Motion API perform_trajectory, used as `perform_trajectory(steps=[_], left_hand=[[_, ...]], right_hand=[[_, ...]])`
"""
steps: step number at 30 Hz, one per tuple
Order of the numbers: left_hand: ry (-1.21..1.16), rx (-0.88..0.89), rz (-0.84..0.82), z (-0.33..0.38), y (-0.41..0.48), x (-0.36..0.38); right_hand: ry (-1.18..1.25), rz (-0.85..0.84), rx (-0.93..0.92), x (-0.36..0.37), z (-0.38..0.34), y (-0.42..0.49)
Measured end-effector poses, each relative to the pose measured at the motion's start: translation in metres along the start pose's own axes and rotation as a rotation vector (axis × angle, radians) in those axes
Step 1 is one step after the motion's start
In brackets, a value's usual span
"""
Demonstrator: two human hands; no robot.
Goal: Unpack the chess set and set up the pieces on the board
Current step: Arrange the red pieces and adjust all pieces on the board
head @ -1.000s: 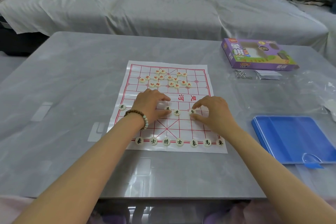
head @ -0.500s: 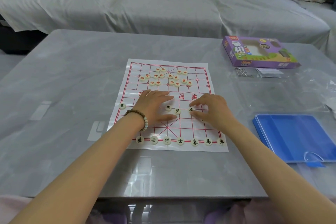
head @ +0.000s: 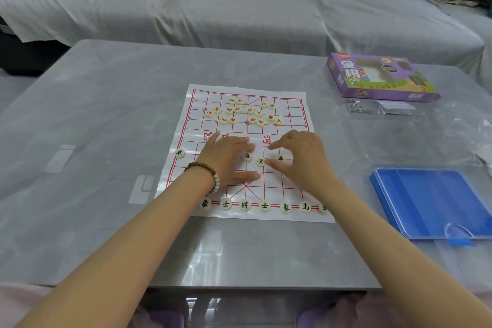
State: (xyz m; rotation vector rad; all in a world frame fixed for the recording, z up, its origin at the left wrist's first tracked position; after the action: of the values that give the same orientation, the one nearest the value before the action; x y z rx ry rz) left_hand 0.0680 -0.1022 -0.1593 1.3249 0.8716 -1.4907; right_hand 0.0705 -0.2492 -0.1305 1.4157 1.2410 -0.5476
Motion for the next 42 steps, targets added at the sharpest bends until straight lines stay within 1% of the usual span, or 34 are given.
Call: perform_trajectory(steps=[6,9,10,12,14,16,19,24,28,32,36,38,42], left_hand=[[-0.003,0.005,0.008,0.003,0.000,-0.001],[0.002,0.007,-0.009,0.003,0.001,-0.002],[-0.007,0.010,-0.006,0.004,0.001,-0.002],[-0.042,0.010,0.026,0.006,0.004,-0.003],[-0.059,0.003,0.058,0.008,0.006,-0.004],[-0.053,0.002,0.062,0.013,0.009,-0.003],[-0.073,0.027,0.068,0.026,0.014,-0.002],[-0.093,0.051,0.086,0.041,0.019,-0.001],[-0.107,0.068,0.086,0.048,0.019,-0.003],[-0.099,0.079,0.095,0.052,0.016,-0.007],[-0.122,0.096,0.127,0.060,0.011,-0.013],[-0.132,0.099,0.139,0.065,0.010,-0.014],[-0.138,0.078,0.120,0.067,0.010,-0.007]], right_hand=[[-0.039,-0.085,-0.034,0.018,-0.011,0.000],[0.023,-0.047,-0.051,0.006,-0.007,-0.001],[0.063,-0.013,-0.033,-0.002,-0.001,0.000],[0.161,0.028,0.066,-0.019,0.020,0.000],[0.239,0.019,0.201,-0.029,0.048,-0.002],[0.218,-0.018,0.278,-0.031,0.075,-0.007],[0.109,-0.124,0.259,-0.025,0.095,-0.016],[0.273,-0.008,0.329,-0.033,0.097,-0.024],[0.318,-0.080,0.307,-0.035,0.092,-0.033],[0.260,-0.142,0.300,-0.041,0.097,-0.045],[0.107,-0.196,0.264,-0.051,0.105,-0.061],[0.077,-0.192,0.251,-0.055,0.106,-0.070],[0.054,-0.131,0.236,-0.057,0.103,-0.076]])
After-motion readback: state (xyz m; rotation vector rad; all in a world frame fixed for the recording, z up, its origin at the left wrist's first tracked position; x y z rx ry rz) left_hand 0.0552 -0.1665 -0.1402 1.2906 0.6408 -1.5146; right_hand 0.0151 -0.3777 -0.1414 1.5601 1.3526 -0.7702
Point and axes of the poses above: each hand's wrist, its own y-axis towards the middle knuckle, its own x-axis out of the palm, z = x × y, the point moved 7 cm from there along y, towards the middle knuckle, and after that the axes turned 15 degrees about z, right-handed, at the moved point
